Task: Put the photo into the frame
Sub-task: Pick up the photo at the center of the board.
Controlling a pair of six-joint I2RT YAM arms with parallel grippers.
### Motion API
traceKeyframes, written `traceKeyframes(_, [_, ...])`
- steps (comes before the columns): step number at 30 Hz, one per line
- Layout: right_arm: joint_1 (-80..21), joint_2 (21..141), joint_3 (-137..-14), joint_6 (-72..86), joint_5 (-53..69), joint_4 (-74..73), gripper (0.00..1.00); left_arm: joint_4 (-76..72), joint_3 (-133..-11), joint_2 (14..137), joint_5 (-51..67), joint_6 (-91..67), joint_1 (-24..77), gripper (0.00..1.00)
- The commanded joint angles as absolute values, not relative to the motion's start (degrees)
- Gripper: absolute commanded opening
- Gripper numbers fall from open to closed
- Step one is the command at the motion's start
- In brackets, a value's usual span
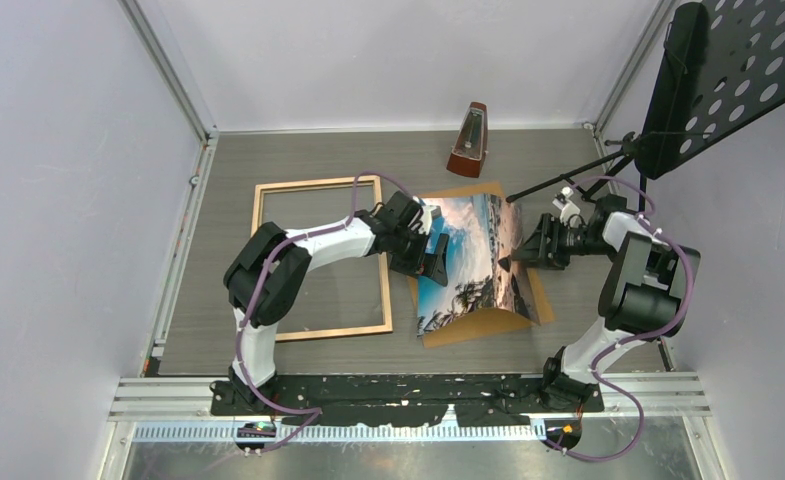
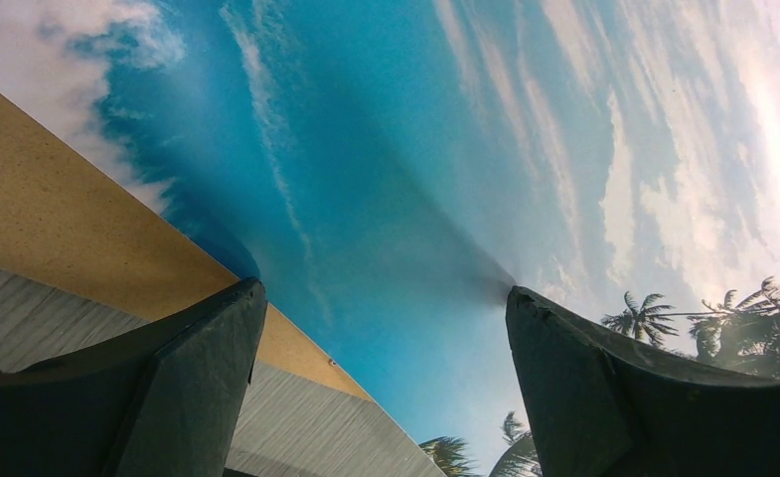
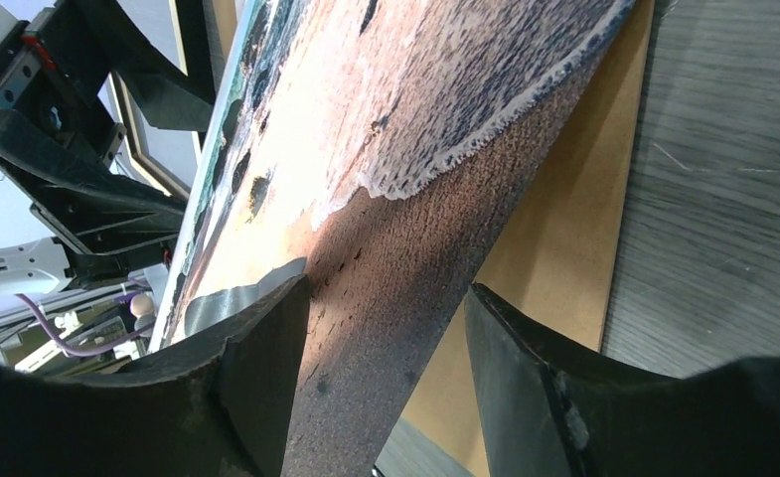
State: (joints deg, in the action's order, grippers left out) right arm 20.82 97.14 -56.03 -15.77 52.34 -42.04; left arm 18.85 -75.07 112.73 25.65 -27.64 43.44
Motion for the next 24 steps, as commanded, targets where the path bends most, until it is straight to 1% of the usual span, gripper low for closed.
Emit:
traceKeyframes(1, [21.2, 93.6, -55.8, -13.7, 54.7, -43.2, 0.66, 21.3, -72.6, 113.2, 23.8, -26.4, 43.6, 0.96])
traceKeyframes(6, [21.9, 93.5, -55.4, -12.5, 53.7, -43.2, 0.68, 21.1, -72.6, 113.1, 23.9, -26.5, 43.6, 0.96])
traceKeyframes(11, [25.4, 95.4, -55.1, -11.1, 53.0, -43.1, 0.68, 21.0, -72.7, 113.4, 24.0, -26.8, 43.6, 0.96])
traceKeyframes(16, [27.7, 98.7, -54.7, -10.9, 56.3, -43.3, 0.68, 21.0, -73.0, 113.6, 24.1, -26.9, 43.6, 0.96])
traceKeyframes(24, [28.4, 101.4, -53.9, -11.9, 61.4, -43.2, 0.67, 20.9, -73.2, 114.0, 23.8, -26.9, 43.6, 0.96])
